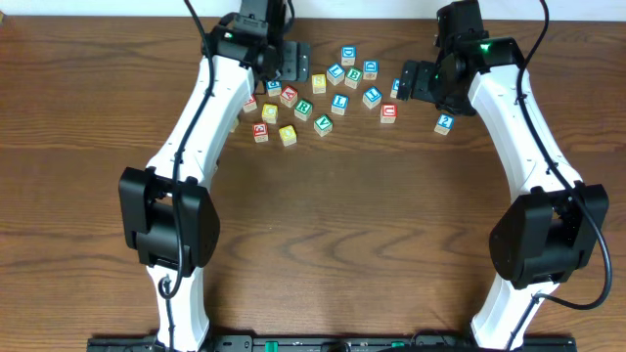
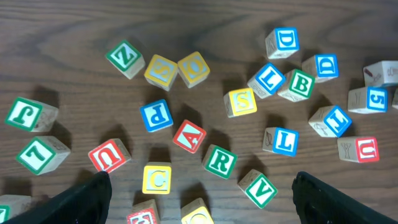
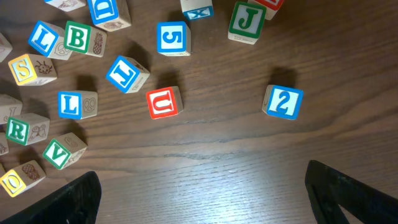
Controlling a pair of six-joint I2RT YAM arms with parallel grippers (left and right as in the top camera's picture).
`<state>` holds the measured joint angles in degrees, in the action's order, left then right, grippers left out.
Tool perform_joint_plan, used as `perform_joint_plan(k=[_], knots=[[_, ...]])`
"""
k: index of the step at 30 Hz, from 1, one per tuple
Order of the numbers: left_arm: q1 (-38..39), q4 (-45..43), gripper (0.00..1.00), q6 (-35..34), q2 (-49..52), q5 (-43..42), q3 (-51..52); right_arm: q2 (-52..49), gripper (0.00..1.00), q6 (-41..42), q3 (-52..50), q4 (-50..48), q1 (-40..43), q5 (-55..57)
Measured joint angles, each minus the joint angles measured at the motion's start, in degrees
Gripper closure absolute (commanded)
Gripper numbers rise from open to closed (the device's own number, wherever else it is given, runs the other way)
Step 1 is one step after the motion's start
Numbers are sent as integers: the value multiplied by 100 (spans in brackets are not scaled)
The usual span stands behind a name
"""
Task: Spell out ROBOT
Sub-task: 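Lower the left gripper around the green R block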
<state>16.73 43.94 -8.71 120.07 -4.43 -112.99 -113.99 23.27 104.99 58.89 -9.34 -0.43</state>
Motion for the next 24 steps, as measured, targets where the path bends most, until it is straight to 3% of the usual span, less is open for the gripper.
perform_joint_plan(k=[17, 24], knots=[[-61, 149, 11, 48, 70, 76, 0, 0, 1, 0, 0, 2, 0, 0], [98, 326, 20, 608, 334, -15, 0, 0, 1, 0, 0, 2, 0, 0]])
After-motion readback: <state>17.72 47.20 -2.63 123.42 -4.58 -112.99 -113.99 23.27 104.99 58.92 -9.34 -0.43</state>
